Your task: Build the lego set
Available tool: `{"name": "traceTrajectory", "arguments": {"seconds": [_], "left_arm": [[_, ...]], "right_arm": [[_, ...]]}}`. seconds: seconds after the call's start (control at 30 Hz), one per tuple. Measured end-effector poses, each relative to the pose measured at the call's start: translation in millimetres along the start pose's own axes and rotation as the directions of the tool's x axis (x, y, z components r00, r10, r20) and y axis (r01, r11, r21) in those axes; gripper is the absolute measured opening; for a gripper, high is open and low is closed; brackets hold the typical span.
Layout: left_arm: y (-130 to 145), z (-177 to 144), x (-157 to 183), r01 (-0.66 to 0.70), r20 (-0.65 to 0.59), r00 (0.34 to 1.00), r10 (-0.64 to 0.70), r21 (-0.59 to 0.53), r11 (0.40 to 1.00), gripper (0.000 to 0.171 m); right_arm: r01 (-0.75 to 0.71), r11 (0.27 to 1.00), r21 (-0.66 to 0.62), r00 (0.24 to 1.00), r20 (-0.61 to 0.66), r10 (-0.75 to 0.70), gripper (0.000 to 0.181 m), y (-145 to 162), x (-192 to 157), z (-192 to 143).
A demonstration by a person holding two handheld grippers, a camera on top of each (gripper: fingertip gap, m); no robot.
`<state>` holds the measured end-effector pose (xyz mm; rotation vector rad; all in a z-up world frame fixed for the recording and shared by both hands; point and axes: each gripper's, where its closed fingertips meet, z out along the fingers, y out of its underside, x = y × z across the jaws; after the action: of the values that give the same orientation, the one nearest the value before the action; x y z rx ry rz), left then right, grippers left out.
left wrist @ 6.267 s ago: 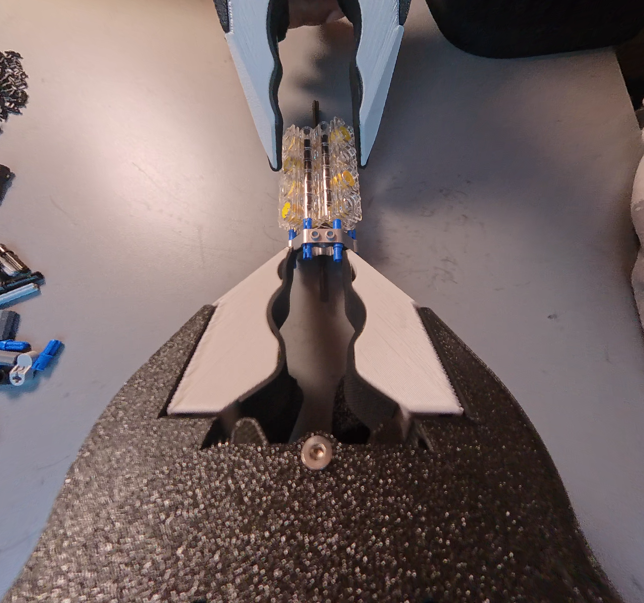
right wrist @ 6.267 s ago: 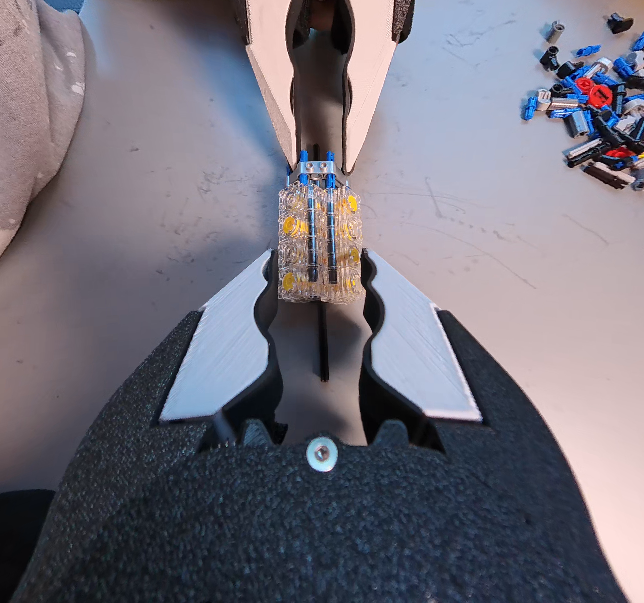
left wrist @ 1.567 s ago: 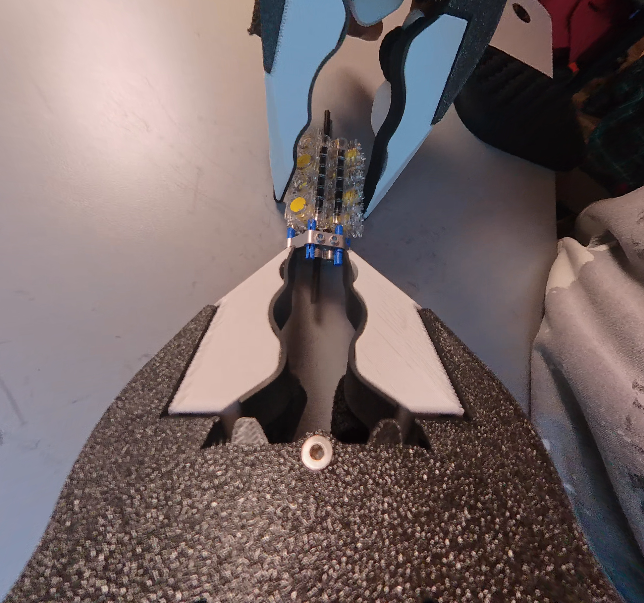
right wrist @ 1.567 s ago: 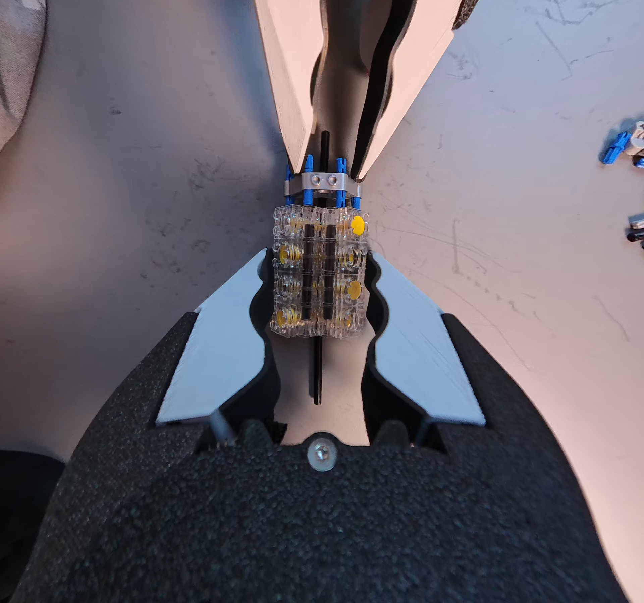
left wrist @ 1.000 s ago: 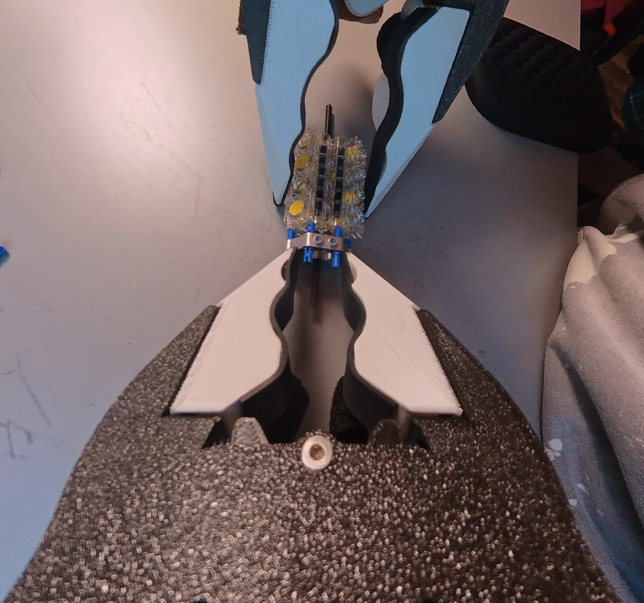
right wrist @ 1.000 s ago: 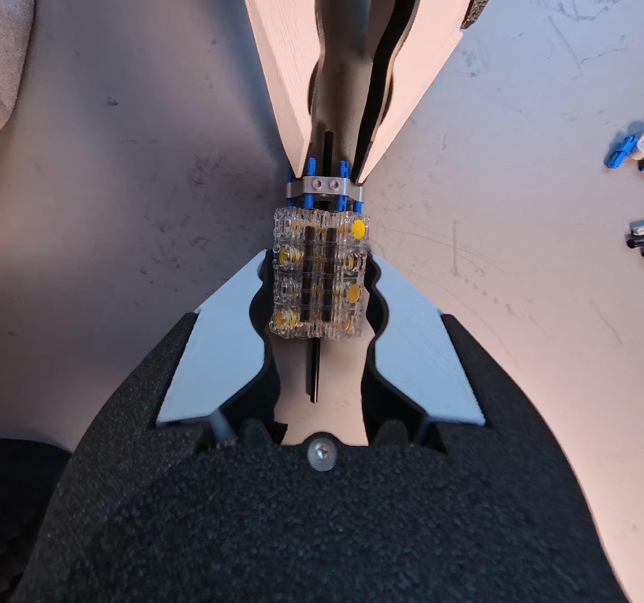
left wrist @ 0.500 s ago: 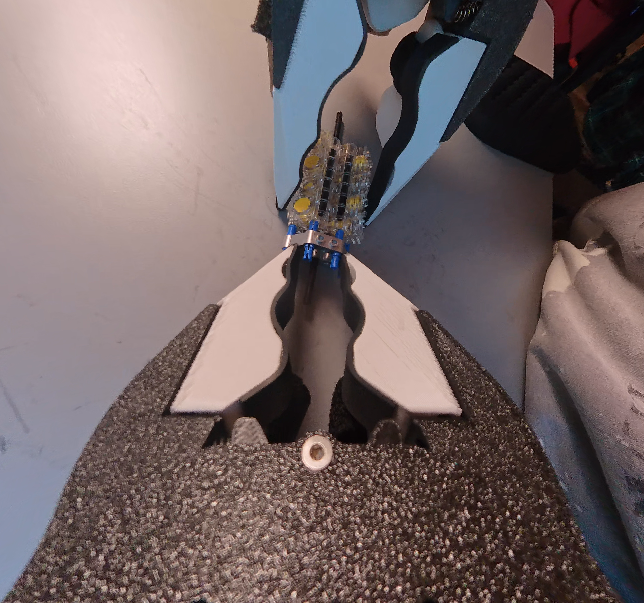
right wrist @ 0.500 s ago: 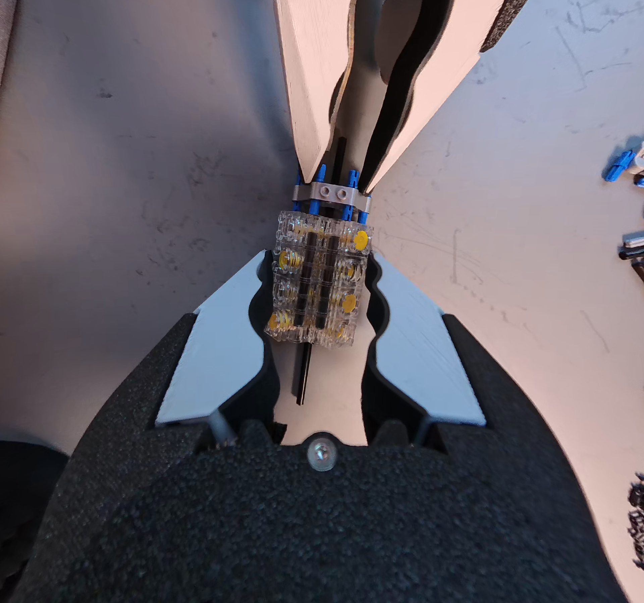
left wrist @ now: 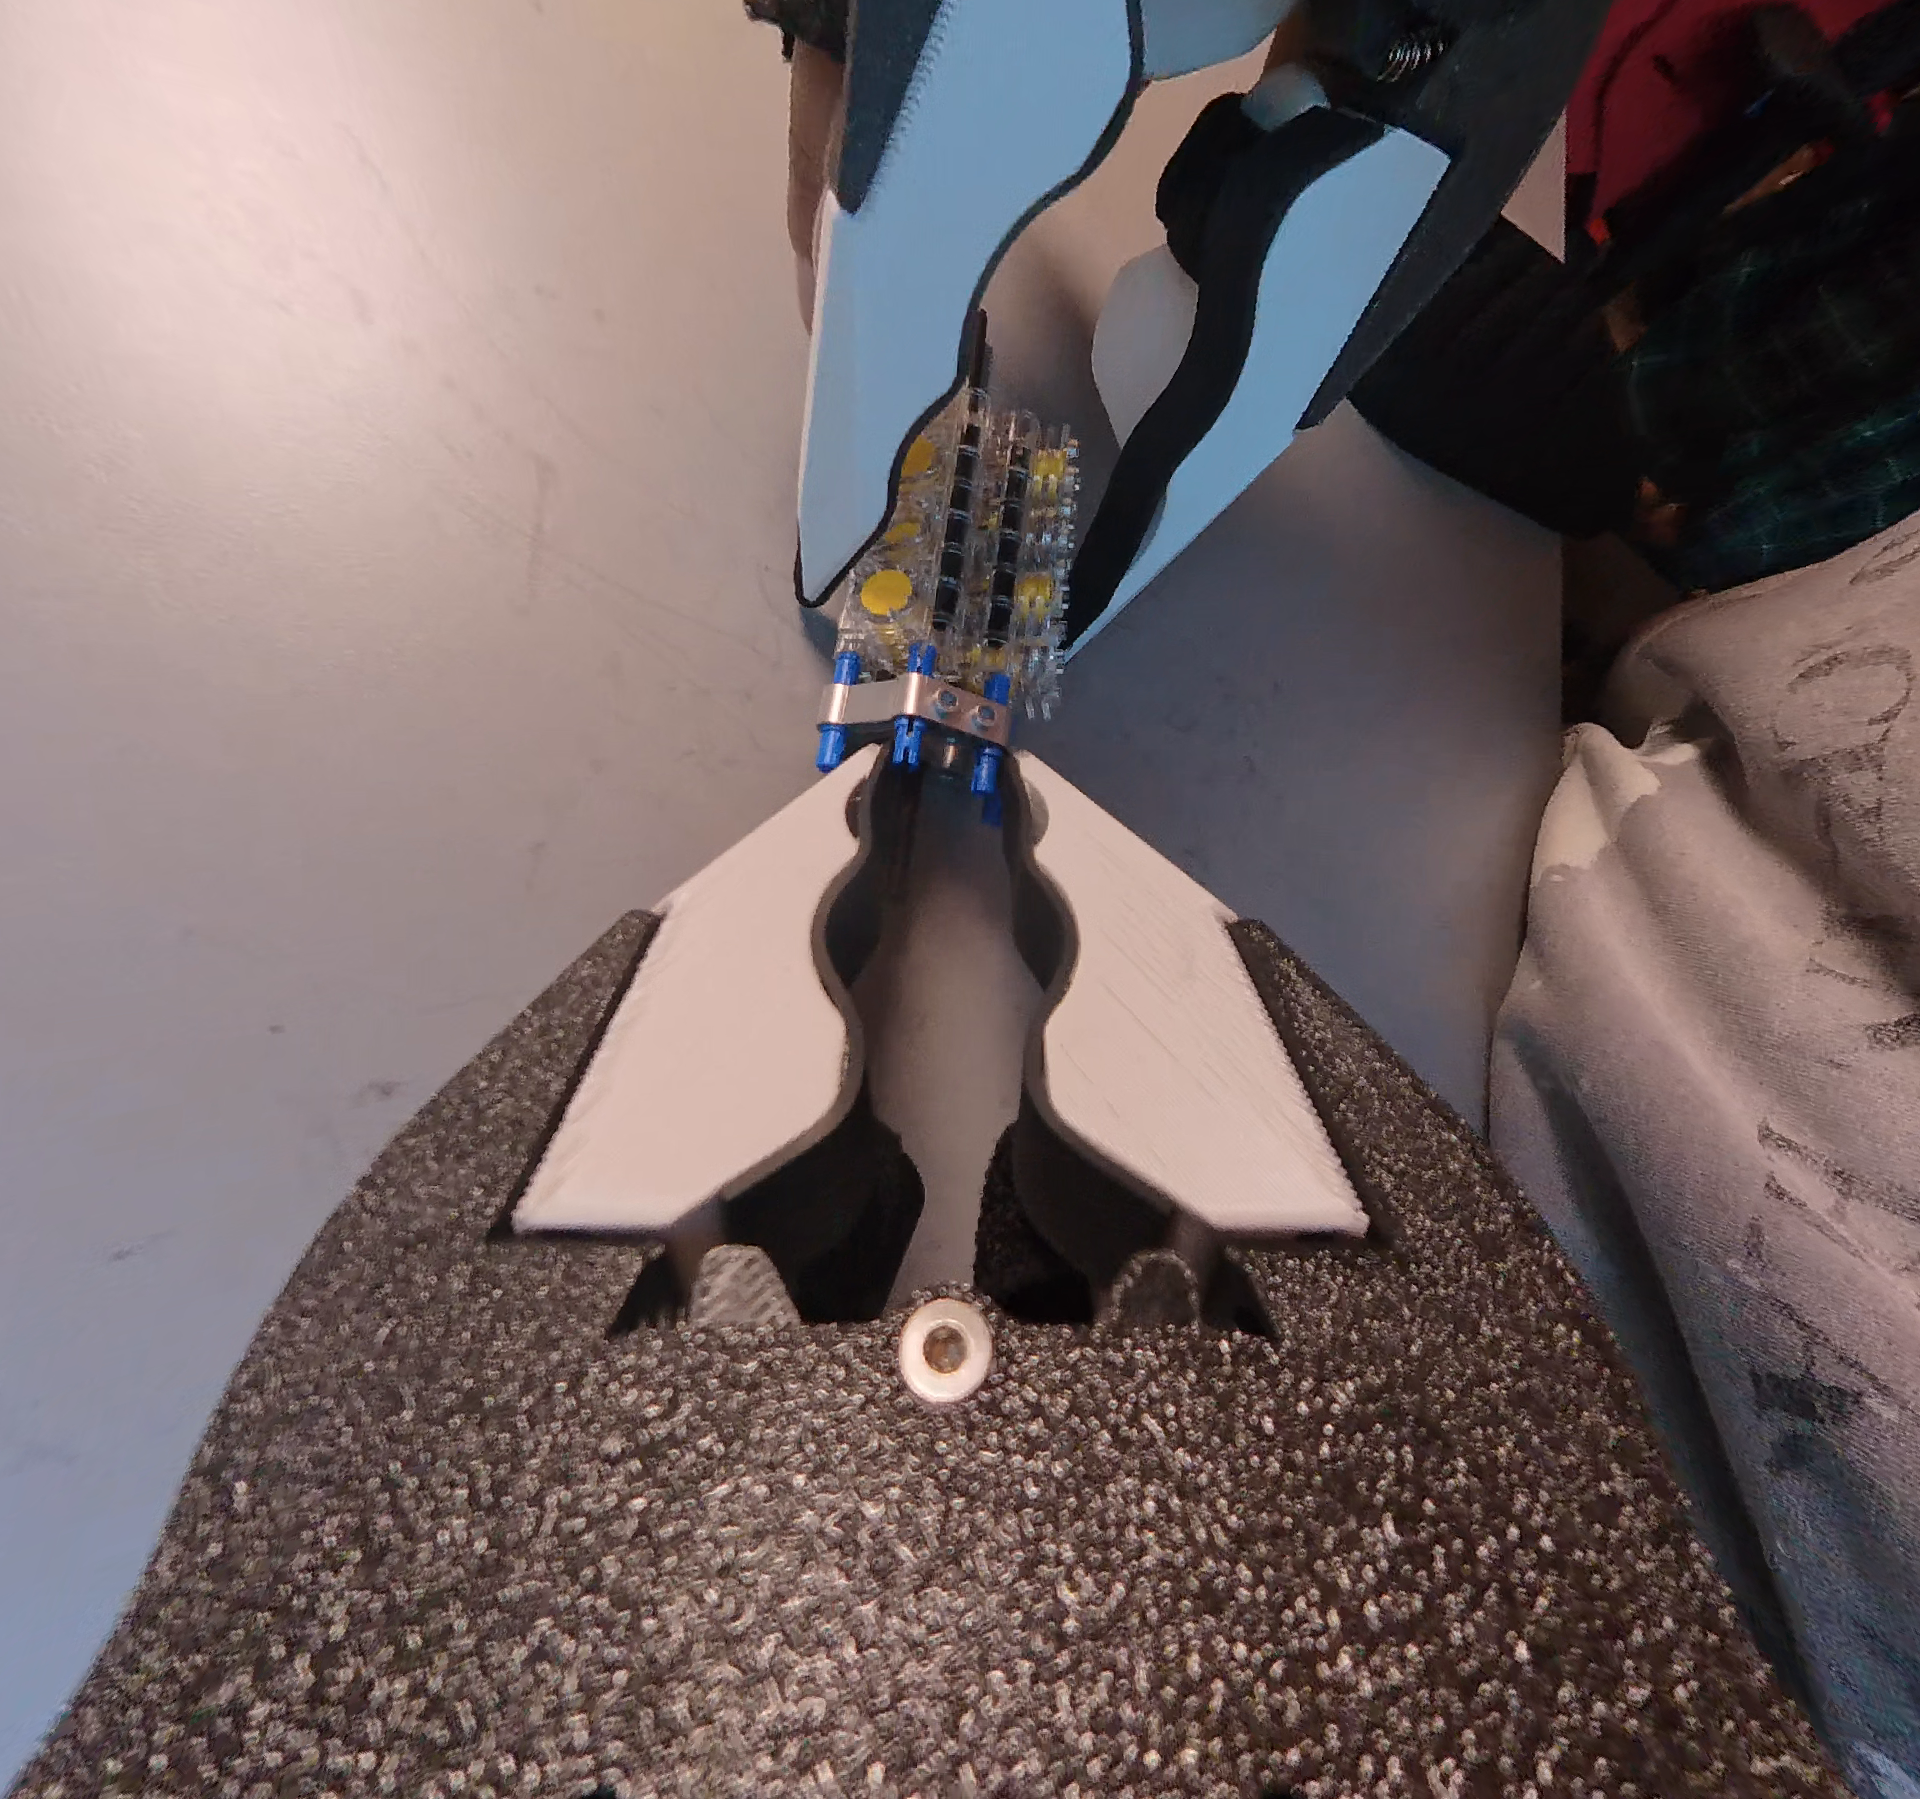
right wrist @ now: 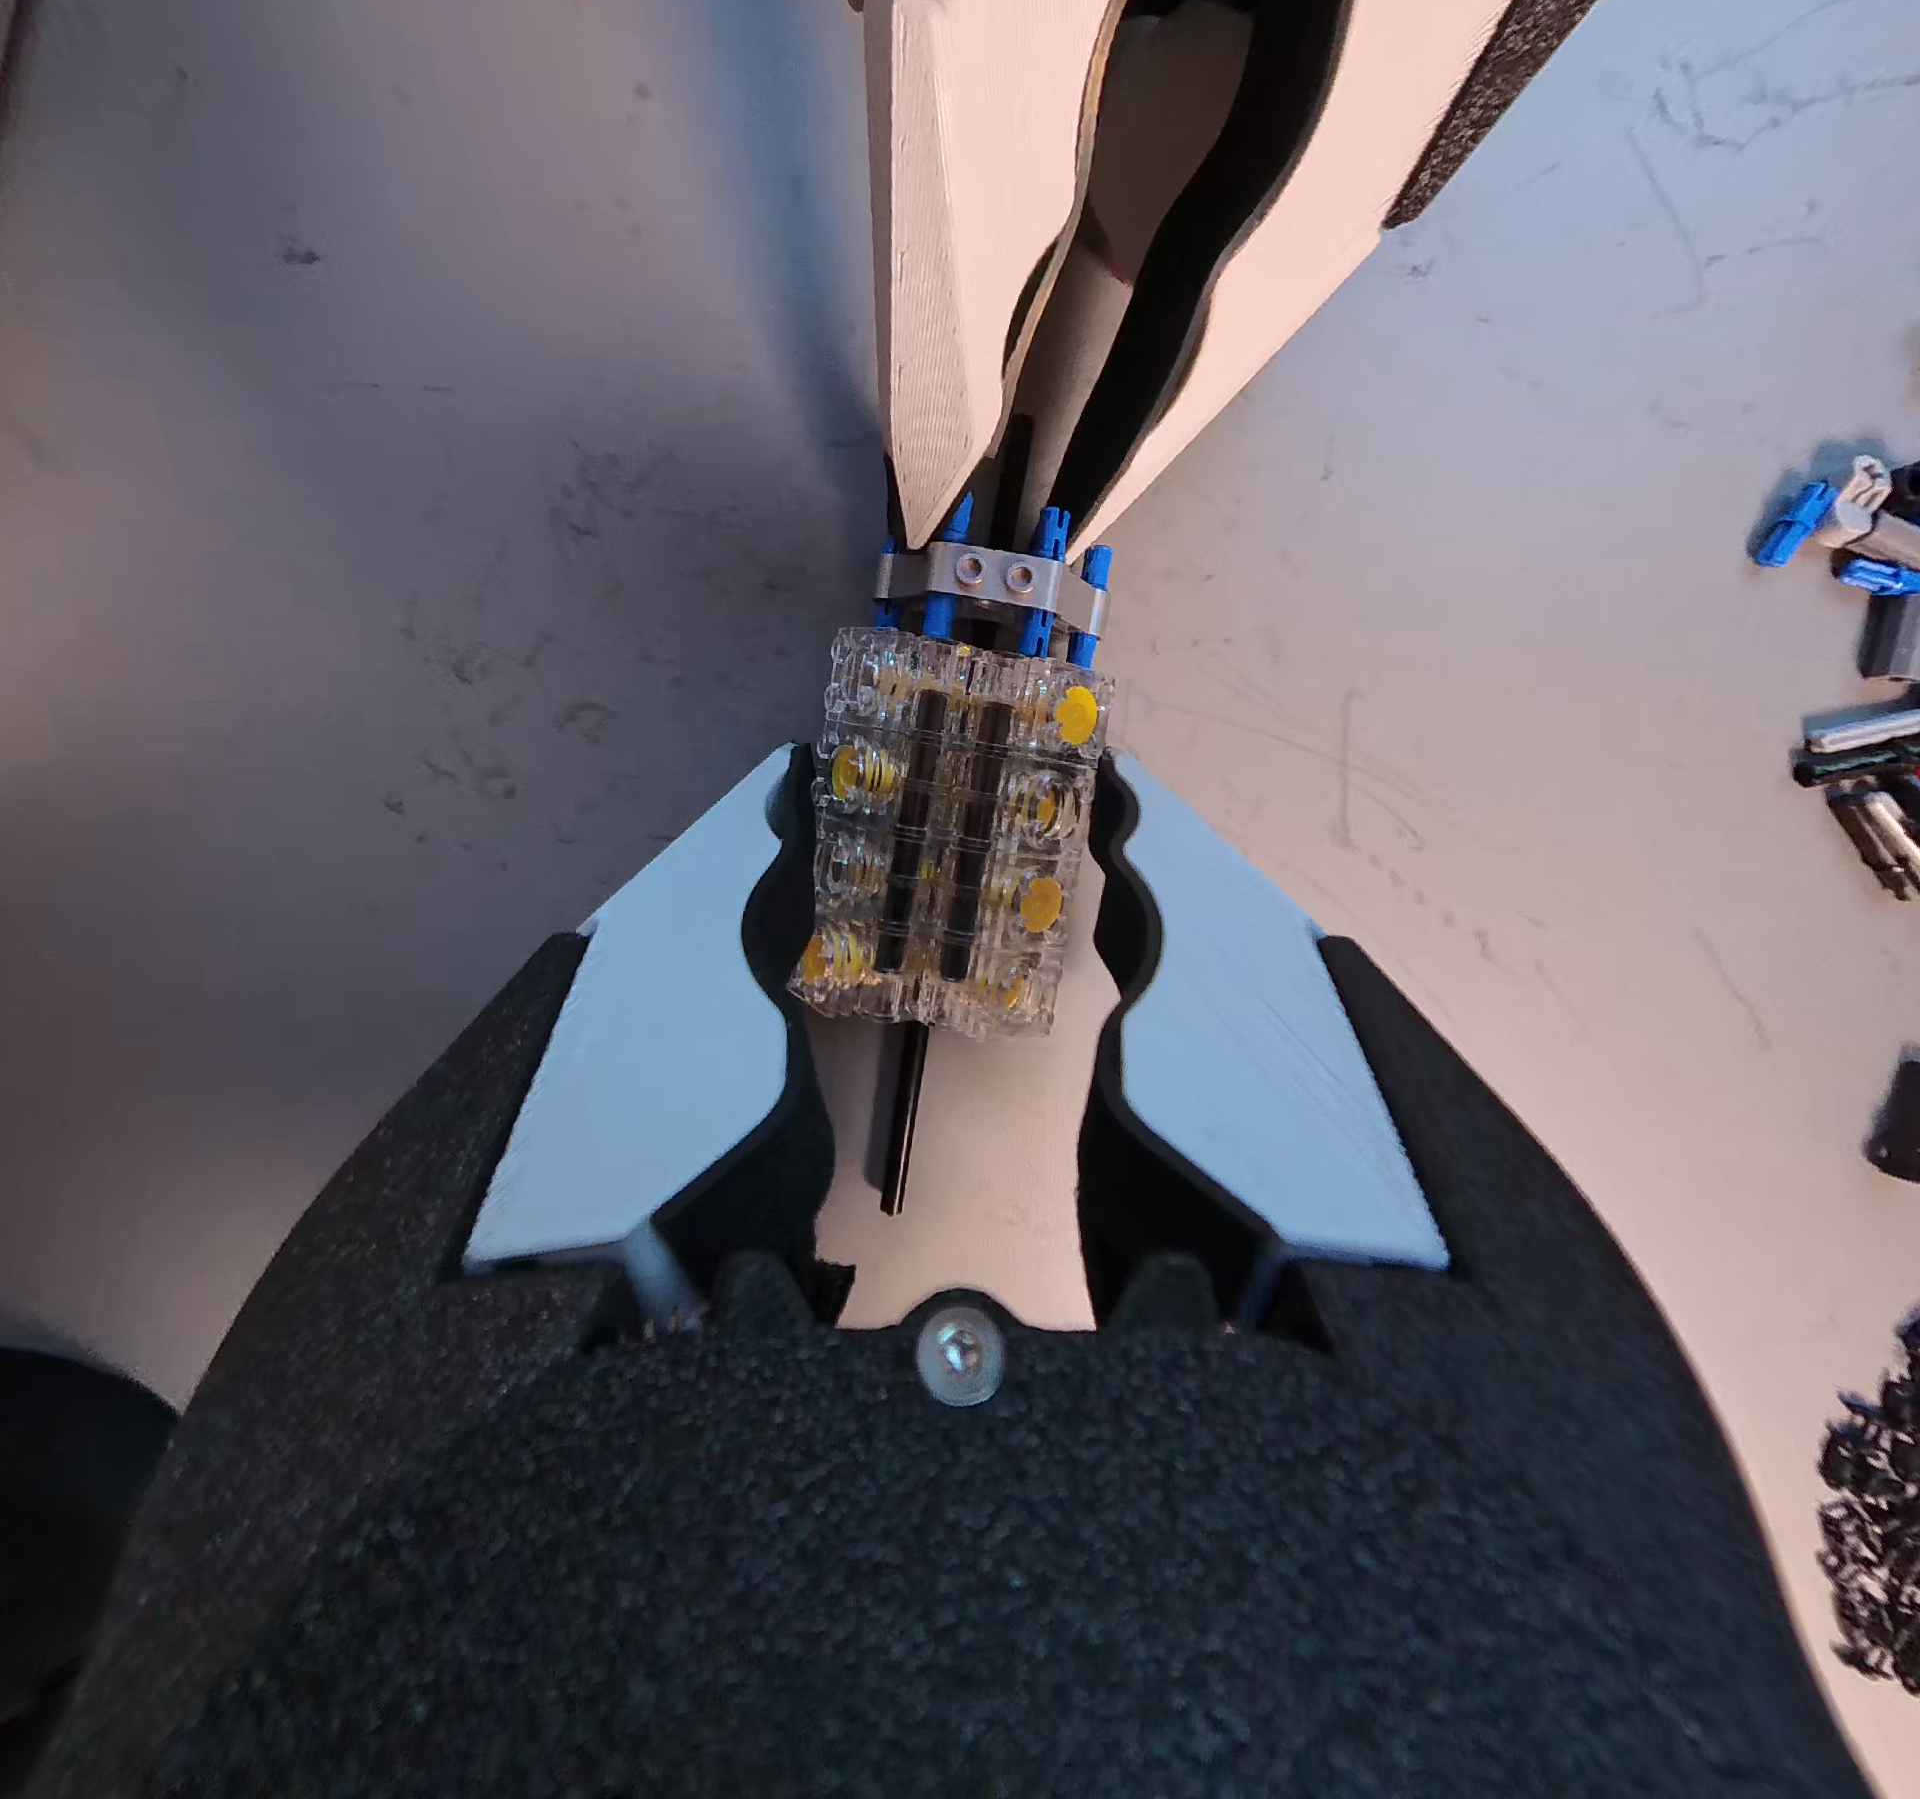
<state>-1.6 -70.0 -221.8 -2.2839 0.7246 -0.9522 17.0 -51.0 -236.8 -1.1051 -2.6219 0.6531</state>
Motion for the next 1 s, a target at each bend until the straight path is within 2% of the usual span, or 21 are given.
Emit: {"name": "traceTrajectory", "arguments": {"seconds": [0.17, 0.33, 0.47, 0.63, 0.77, 1.0], "left_arm": [[0, 0, 0, -0.001, 0.004, 1.0, 0.001, 0.002, 1.0, 0.018], [0, -1, -2, -0.067, 0.041, 0.997, 0.067, 0.001, 0.998, 0.02], [-1, -8, 2, -0.103, 0.03, 0.994, 0.102, 0.013, 0.995, 0.03], [10, -20, -2, -0.144, 0.043, 0.989, 0.145, -0.029, 0.989, 0.029], [15, -15, -7, -0.158, 0.052, 0.986, 0.16, -0.051, 0.986, 0.025], [9, -16, -3, -0.177, 0.034, 0.984, 0.177, -0.004, 0.984, 0.031]], "right_arm": [[0.029, 0.999, -0.023, 0.999, -0.017, -0.03, 0.05, 1, 1, -1], [-0.021, 0.999, 0.027, 1.0, 0.002, 0.021, 0.05, 0, 1, -1], [-0.045, 0.997, 0.057, 0.999, 0.02, 0.044, 0.05, -2, 0, 0], [-0.069, 0.995, 0.076, 0.997, 0.03, 0.067, 0.05, 0, 1, -1], [-0.074, 0.992, 0.098, 0.997, 0.027, 0.071, 0.05, -1, 1, -2], [-0.05, 0.983, 0.177, 0.999, -0.012, 0.053, 0.05, -9, 1, -7]]}}
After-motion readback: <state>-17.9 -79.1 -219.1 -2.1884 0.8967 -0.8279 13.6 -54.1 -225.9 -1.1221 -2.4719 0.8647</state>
